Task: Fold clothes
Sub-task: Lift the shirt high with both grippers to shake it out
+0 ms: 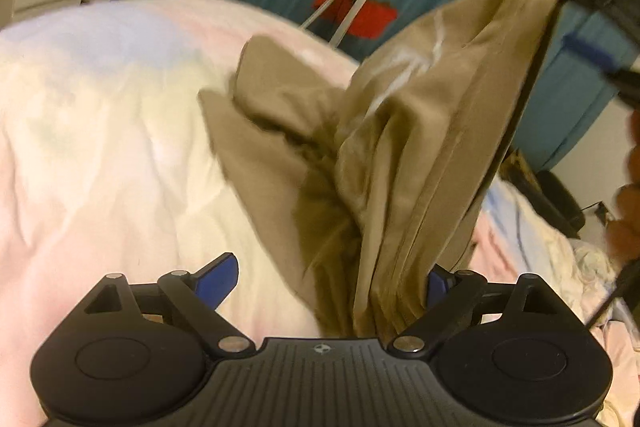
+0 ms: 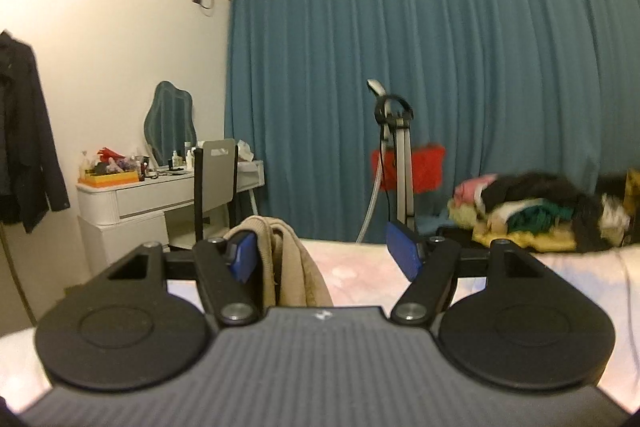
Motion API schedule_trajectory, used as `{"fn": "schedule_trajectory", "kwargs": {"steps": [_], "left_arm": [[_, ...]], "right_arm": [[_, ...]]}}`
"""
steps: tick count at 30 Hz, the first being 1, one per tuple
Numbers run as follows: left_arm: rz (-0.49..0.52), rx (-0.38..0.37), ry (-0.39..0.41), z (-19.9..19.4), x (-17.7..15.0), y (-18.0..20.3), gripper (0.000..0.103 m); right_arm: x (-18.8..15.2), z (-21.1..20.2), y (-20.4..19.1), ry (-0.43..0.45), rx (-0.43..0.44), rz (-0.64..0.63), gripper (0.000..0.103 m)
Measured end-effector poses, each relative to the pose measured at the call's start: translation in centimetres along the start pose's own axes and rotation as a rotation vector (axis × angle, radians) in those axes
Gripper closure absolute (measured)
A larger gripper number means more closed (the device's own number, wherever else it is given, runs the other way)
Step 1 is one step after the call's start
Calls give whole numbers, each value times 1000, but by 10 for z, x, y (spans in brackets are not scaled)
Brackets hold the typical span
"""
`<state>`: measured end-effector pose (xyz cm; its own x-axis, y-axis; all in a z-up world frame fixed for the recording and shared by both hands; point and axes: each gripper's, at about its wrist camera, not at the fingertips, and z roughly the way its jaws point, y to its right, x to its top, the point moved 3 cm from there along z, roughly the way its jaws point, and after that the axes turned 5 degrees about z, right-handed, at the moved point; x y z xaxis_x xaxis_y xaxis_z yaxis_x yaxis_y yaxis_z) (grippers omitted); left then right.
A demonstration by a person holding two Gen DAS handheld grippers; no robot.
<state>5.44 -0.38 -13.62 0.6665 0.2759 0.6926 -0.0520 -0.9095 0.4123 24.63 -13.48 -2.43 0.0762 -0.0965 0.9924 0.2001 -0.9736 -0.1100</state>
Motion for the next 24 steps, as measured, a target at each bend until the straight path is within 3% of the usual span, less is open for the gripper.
{"fn": "schedule_trajectory", "kwargs": {"steps": [3,6,9,13,15,20,24], "left_arm": [[-9,34,-99,11,-18,0,10],[-28,68,-82,3,-15,-1,14],[-99,115,33,-22,-4,-16,11],[-135,182,304,-76,20,-33,7],[-147,207,402,-103,37,-33,7],[-150,170,605,-175,92,-20,8],[-83,127,781,-253,131,21,7]], "right_arm": [[1,-16,-8,65,-90,-55,35],[2,-36,-9,113,-146,-98,35],[10,-60,-3,171,-225,-117,35],[28,-95,3,221,-287,-65,33],[37,-110,-2,232,-300,-77,33],[82,-147,-10,260,-276,-64,33],[134,-184,-12,297,-241,-17,33]]}}
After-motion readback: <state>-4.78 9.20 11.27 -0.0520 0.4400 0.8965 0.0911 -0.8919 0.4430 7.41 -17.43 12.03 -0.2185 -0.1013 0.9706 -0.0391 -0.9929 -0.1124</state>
